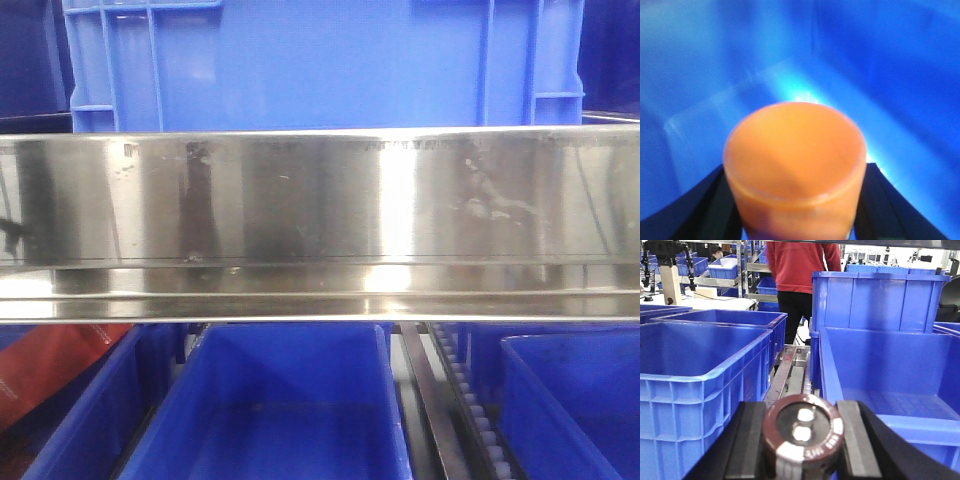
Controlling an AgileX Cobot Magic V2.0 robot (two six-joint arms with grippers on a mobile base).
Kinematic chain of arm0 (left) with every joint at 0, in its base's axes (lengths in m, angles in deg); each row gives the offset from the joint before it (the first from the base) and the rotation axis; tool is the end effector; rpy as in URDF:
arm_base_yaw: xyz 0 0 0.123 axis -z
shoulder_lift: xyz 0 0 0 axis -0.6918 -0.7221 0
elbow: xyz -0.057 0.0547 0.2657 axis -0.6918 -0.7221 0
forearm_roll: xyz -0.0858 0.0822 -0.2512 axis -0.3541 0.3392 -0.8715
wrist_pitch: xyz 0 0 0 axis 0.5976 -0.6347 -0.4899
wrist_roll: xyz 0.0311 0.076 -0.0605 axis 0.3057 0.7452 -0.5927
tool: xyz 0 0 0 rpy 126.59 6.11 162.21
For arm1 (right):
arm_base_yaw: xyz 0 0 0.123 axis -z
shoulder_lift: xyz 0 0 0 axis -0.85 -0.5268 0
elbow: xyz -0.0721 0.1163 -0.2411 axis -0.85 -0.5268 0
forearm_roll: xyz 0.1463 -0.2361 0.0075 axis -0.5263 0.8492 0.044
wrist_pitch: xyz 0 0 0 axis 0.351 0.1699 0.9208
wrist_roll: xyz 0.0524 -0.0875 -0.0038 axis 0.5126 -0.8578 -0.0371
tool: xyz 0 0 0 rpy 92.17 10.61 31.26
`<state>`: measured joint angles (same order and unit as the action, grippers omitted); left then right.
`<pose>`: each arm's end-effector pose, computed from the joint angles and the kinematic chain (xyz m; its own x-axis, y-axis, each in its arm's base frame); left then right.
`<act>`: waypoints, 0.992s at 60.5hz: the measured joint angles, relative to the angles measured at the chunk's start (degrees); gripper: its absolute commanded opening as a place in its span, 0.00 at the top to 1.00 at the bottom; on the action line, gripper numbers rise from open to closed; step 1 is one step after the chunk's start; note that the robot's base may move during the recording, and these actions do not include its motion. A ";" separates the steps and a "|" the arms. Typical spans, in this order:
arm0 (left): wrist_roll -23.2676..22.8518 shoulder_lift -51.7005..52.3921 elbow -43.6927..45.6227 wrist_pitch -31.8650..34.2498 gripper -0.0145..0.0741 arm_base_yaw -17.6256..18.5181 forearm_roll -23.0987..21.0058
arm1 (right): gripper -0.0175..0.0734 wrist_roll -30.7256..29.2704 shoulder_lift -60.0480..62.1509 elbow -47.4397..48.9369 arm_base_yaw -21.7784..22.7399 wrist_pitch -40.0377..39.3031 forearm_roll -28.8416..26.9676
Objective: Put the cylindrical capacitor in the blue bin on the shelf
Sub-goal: 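Lower the orange cylinder into a blue bin and open the left gripper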
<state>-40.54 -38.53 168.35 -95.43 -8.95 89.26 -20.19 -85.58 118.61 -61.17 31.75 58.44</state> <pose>0.3748 -0.2577 0.3892 -0.4292 0.4188 -0.8002 0.6008 0.7939 0.0932 0.0791 0.0120 0.3985 0.0020 -0.0073 -1.0000 -0.1290 0.9916 -0.0075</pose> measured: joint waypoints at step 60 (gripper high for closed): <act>-3.06 34.71 -19.14 -8.15 0.96 -1.36 1.56 | 0.93 0.00 -0.62 0.00 0.00 2.12 0.00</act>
<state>-43.60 -3.82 149.21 -103.59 -10.31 90.82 -20.19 -86.20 118.61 -61.17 33.87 58.44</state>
